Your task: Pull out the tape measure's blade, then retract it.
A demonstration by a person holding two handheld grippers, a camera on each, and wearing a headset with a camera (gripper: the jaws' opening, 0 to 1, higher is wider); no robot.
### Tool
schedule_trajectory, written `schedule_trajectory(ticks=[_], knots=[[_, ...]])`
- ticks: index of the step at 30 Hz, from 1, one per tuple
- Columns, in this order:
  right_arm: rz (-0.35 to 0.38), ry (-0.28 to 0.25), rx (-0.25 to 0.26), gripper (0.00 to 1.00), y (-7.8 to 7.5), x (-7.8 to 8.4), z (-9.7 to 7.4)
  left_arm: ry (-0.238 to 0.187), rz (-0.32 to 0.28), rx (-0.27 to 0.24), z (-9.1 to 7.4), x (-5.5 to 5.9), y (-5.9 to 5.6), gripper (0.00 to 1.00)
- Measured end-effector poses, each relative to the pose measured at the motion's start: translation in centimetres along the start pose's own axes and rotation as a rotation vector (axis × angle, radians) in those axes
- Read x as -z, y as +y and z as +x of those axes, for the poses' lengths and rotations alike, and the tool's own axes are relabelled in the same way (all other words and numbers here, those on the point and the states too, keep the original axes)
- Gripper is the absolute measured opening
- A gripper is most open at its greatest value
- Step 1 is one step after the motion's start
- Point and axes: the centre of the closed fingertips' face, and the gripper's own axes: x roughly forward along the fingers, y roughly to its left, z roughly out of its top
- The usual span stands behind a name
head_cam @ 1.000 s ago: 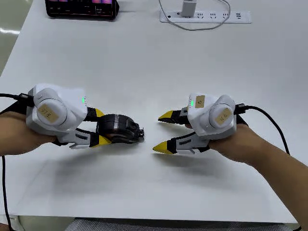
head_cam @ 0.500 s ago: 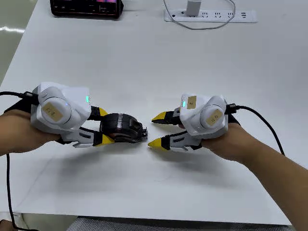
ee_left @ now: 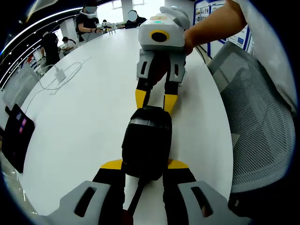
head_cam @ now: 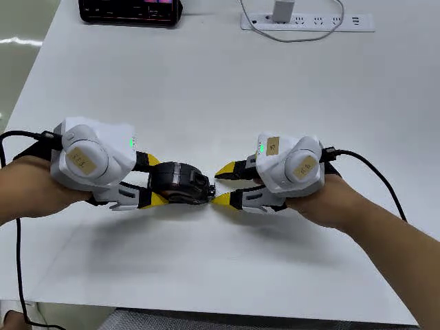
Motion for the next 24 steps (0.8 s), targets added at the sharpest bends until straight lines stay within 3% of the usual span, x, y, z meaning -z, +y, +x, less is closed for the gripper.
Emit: schedule_trajectory(ticks=[16,24], knots=[[-0.020,0.005,-0.040,0.12,0.68,0.14,0.68,0.003,0.011,-0.002,-0.01,0.03,-0.01,0.25],[-0.022,0.004,-0.032,0.11,0.65,0.15,0.69,0.005,0.014,-0.004,0.01,0.06,0.01,0.25]])
